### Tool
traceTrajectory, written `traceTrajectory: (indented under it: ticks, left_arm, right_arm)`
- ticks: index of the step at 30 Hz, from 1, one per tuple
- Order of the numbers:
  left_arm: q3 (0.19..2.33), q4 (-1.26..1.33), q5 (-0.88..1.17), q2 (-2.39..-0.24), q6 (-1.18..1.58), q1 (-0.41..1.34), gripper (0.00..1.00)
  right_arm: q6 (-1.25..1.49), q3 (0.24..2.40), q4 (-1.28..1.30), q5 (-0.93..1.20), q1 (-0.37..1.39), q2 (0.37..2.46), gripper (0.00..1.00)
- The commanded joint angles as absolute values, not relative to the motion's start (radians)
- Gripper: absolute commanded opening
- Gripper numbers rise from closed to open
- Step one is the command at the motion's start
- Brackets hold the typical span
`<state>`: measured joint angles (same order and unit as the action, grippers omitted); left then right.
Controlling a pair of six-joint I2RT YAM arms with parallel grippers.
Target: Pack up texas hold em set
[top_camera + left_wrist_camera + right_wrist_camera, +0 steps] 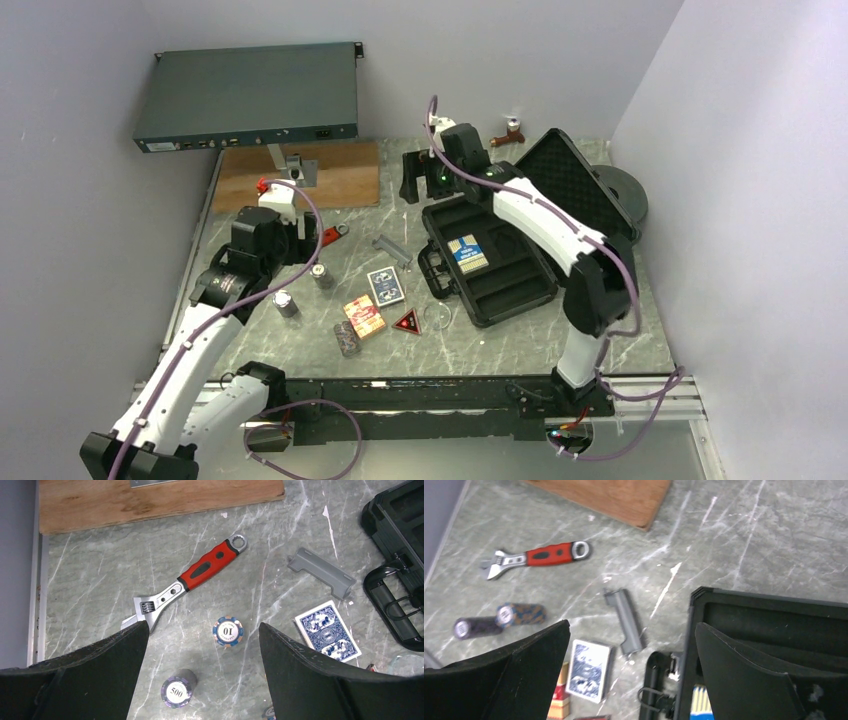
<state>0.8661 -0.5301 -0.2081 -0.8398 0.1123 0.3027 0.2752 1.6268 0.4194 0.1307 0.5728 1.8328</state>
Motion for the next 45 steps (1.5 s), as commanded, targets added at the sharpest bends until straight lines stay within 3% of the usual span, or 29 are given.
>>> traceTrajectory:
  ticks: [1, 7, 19, 28, 37, 45]
  left_arm:
    - [0.905, -0.531, -0.232, -0.845, 0.102, 0.305, 0.87]
    - [0.904, -0.530, -0.244, -0.834, 0.100, 0.305, 0.87]
    - [0.907, -0.534, -0.229, -0.836, 0.103, 0.305, 0.87]
    - [0.906, -0.533, -0.251, -0.813, 0.100, 0.305, 0.88]
    - [0.907, -0.537, -0.264, -0.805, 0.100, 0.305, 0.89]
    - [0.903, -0.535, -0.265, -0.775, 0.101, 0.305, 0.96]
  right_arm:
    - [0.321, 1.497, 0.244, 0.129, 0.616, 1.639, 1.00]
    - [0.452, 1.193, -0.036, 0.235, 0.585, 1.482, 1.00]
    - [0.392, 1.228, 0.234, 0.003, 0.753, 1.544, 1.00]
    - [0.264, 1.218, 0.210, -0.048, 0.876, 1.593, 1.00]
    - [0.349, 1.319, 0.345, -0.101, 0.926, 1.762, 0.96]
    - [0.448, 1.337, 0.392, -0.129, 0.929, 1.825, 0.94]
